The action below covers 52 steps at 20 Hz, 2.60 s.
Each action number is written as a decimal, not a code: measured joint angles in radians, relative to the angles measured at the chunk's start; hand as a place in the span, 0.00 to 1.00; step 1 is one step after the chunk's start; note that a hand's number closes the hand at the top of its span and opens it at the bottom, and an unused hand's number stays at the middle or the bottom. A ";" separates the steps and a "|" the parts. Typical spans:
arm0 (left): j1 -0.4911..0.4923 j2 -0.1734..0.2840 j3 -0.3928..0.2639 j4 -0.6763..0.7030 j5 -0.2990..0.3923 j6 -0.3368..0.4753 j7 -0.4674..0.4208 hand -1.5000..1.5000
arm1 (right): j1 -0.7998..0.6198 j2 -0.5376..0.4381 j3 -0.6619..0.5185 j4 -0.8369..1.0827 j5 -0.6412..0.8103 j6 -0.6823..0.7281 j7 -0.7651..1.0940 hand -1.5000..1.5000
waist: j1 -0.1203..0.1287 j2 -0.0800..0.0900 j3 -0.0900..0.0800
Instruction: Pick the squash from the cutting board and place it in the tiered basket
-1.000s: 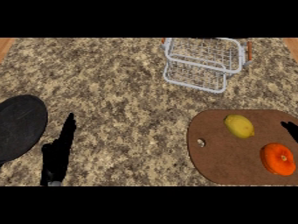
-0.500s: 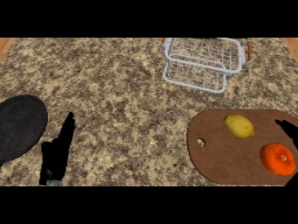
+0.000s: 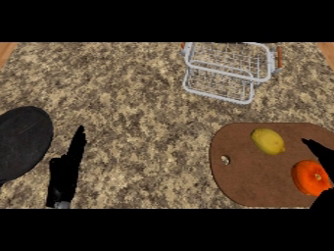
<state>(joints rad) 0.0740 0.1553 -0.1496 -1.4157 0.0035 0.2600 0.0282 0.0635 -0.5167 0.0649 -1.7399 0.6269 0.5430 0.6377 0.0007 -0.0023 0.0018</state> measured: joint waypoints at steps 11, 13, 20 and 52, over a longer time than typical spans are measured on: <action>-0.010 -0.025 0.033 0.019 -0.023 -0.022 -0.016 0.50 | -0.017 0.035 -0.030 0.127 0.104 -0.054 -0.179 1.00 | -0.001 -0.003 -0.003; 0.004 -0.013 0.042 0.010 -0.014 -0.045 -0.035 0.50 | -0.017 0.031 -0.014 0.135 0.132 -0.070 -0.216 1.00 | 0.000 -0.003 -0.003; -0.002 -0.032 0.034 -0.009 -0.037 -0.031 0.013 0.50 | -0.094 0.014 0.023 0.248 0.231 -0.154 -0.382 1.00 | 0.003 -0.003 -0.009; -0.004 -0.057 0.056 0.014 -0.058 -0.038 -0.019 0.50 | -0.612 -0.047 -0.431 -0.248 -0.286 0.006 0.047 1.00 | 0.001 -0.003 0.000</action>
<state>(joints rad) 0.0702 0.0981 -0.0935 -1.4021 -0.0550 0.2215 0.0092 -0.5481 -0.5640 -0.3659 -1.9881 0.3413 0.5485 0.6850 0.0019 -0.0052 0.0021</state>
